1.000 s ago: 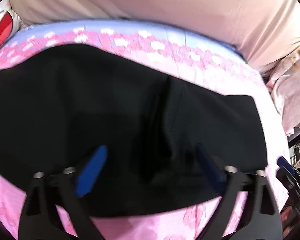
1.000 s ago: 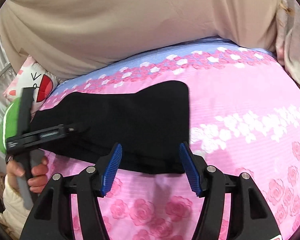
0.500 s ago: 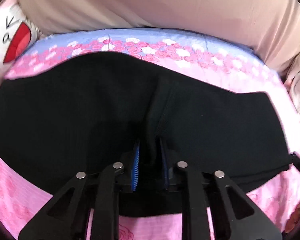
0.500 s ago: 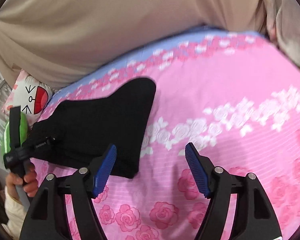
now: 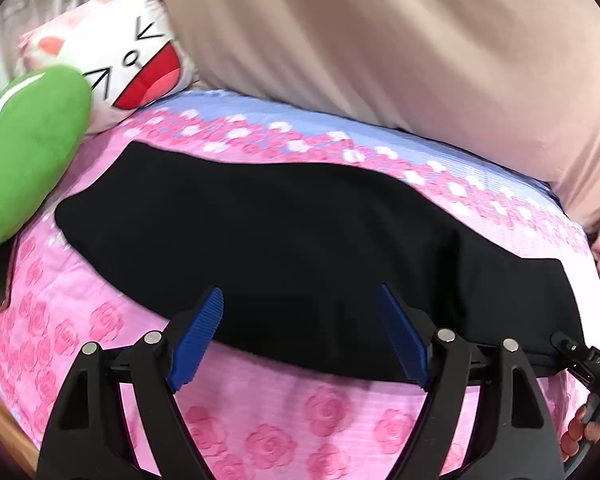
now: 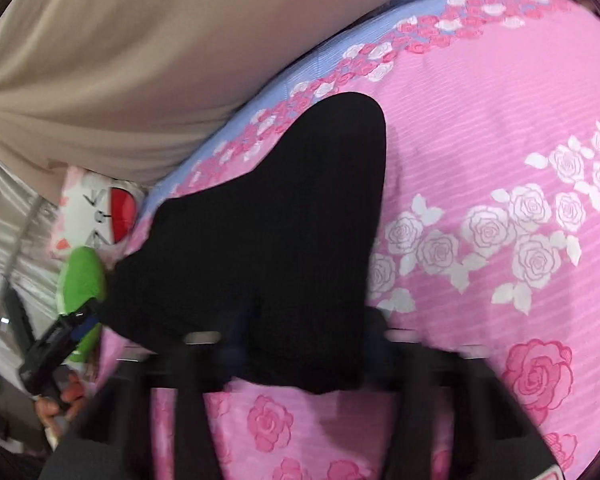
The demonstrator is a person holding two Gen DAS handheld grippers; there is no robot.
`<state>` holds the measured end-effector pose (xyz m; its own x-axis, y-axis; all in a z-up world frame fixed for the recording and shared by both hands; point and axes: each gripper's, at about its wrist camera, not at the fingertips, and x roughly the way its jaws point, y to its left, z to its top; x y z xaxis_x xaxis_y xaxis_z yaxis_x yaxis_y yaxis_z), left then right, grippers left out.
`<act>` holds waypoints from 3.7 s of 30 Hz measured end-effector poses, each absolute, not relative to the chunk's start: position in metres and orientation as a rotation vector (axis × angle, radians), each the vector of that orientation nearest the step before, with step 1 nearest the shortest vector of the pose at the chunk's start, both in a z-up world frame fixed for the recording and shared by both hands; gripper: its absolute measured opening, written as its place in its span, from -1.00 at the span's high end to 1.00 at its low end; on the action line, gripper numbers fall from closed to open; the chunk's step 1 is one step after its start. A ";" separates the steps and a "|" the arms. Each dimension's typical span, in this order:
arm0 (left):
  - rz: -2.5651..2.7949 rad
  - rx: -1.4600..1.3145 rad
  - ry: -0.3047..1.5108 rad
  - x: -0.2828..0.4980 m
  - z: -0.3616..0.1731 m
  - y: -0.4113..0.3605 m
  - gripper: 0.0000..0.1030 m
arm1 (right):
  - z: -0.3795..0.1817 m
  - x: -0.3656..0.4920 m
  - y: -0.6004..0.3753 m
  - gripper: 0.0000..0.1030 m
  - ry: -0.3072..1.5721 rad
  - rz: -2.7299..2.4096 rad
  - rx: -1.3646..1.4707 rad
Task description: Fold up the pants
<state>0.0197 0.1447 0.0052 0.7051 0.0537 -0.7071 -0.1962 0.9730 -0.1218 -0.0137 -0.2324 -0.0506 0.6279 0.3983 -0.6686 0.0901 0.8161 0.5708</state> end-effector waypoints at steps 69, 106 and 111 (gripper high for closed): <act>0.198 -0.475 0.796 0.023 -0.013 0.228 0.70 | 0.018 -0.063 -0.170 -0.26 0.774 0.107 0.179; 0.080 -0.131 0.777 -0.041 0.015 0.101 -0.79 | -0.021 -0.014 -0.148 -0.52 0.974 0.439 0.609; 0.062 -0.148 0.797 -0.041 0.005 0.107 -0.79 | -0.018 0.003 -0.130 0.66 0.958 0.349 0.516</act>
